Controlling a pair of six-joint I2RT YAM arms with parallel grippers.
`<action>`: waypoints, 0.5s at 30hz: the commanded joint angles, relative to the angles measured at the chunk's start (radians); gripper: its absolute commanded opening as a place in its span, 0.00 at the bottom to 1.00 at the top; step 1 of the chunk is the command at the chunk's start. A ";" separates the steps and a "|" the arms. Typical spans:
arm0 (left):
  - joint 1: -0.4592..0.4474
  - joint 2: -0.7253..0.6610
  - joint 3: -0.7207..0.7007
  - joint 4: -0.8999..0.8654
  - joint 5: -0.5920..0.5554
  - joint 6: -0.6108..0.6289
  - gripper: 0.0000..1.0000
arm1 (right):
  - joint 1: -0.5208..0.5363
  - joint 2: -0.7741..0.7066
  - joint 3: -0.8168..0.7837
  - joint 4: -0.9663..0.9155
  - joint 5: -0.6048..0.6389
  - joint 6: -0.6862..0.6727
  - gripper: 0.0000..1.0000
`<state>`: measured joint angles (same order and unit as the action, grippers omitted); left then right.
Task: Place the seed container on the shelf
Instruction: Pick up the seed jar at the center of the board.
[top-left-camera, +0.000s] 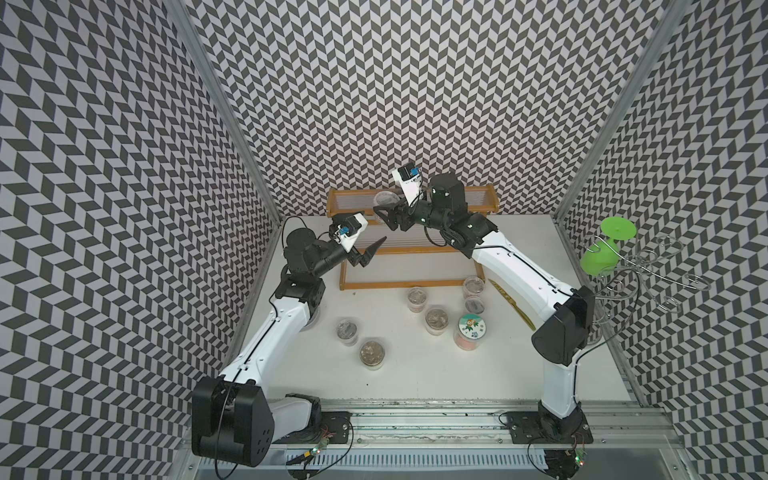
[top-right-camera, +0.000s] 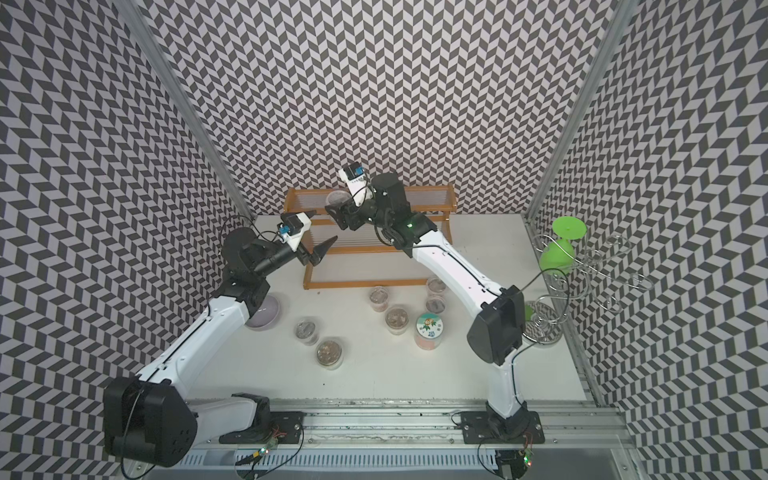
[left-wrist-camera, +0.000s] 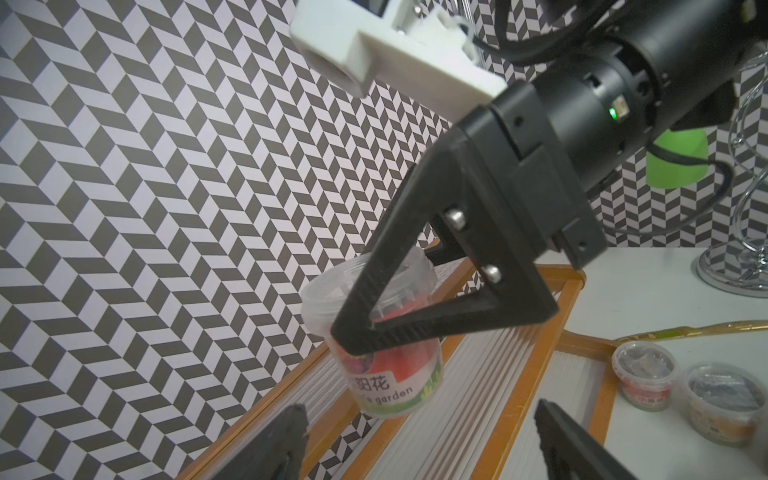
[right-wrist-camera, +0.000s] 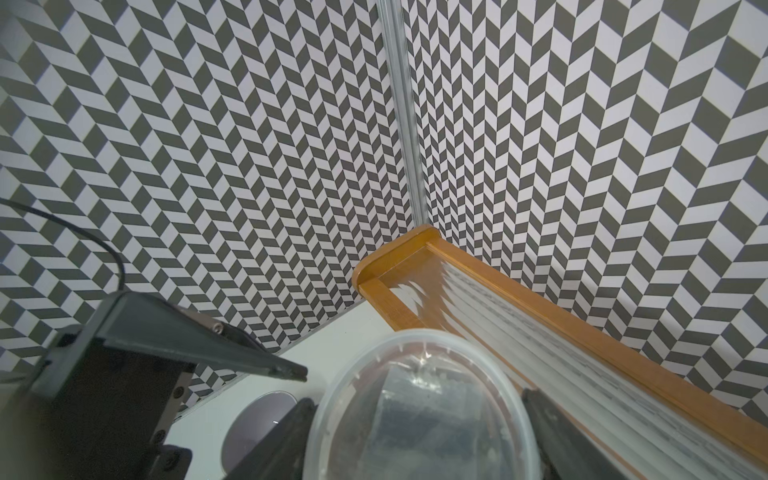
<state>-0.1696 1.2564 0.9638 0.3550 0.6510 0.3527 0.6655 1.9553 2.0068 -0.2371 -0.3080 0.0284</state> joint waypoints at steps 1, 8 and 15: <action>0.001 0.034 0.038 0.070 0.027 -0.150 0.88 | 0.005 -0.063 -0.028 0.095 -0.022 0.012 0.77; -0.021 0.084 0.086 0.026 -0.002 -0.120 0.87 | 0.005 -0.074 -0.039 0.101 -0.028 0.016 0.77; -0.045 0.137 0.145 -0.001 -0.051 -0.087 0.87 | 0.005 -0.078 -0.049 0.103 -0.039 0.018 0.77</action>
<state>-0.2001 1.3750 1.0641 0.3756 0.6292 0.2489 0.6655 1.9209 1.9640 -0.1944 -0.3321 0.0360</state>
